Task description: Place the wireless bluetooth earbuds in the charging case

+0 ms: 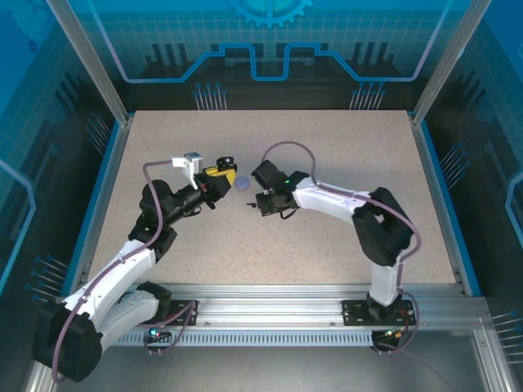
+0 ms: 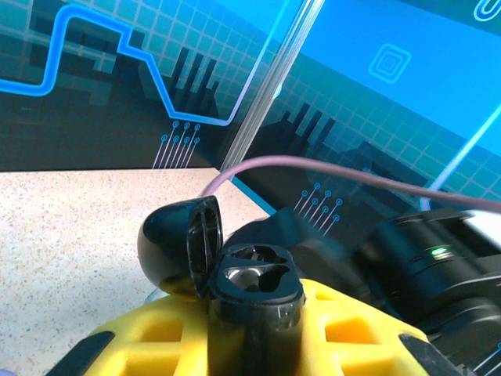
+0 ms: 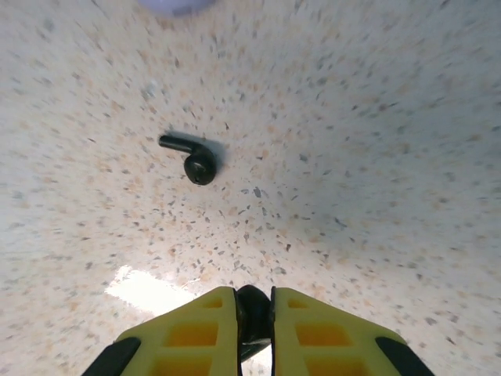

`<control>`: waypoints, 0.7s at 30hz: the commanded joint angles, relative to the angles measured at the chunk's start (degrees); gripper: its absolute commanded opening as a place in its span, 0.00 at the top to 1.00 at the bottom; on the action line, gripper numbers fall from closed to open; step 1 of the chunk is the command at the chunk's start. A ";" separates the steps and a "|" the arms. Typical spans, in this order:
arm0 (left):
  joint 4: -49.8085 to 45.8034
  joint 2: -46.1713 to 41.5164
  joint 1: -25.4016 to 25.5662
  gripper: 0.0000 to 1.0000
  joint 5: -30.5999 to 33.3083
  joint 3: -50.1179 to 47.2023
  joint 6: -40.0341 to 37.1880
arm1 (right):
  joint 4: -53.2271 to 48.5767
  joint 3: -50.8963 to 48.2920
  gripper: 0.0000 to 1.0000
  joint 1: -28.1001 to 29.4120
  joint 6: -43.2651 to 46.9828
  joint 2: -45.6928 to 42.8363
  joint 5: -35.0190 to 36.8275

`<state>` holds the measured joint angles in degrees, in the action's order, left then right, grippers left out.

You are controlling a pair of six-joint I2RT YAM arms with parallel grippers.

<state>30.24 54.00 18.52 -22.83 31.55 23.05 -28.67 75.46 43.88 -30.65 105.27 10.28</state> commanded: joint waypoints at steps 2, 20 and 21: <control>1.93 2.03 -0.33 0.93 -2.28 -0.16 2.19 | 8.35 -6.16 0.86 -2.54 0.38 -9.82 0.61; 7.42 17.03 5.72 0.92 -5.57 3.86 4.20 | 15.61 -16.62 0.85 -7.66 5.25 -37.66 -4.34; 8.66 18.16 6.12 0.92 -6.49 4.11 4.20 | 15.81 -16.64 0.85 -7.79 5.45 -38.62 -4.70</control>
<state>33.93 70.32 23.70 -26.24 33.26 26.76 -15.09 59.79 36.93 -26.72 69.47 7.05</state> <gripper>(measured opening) 0.222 0.150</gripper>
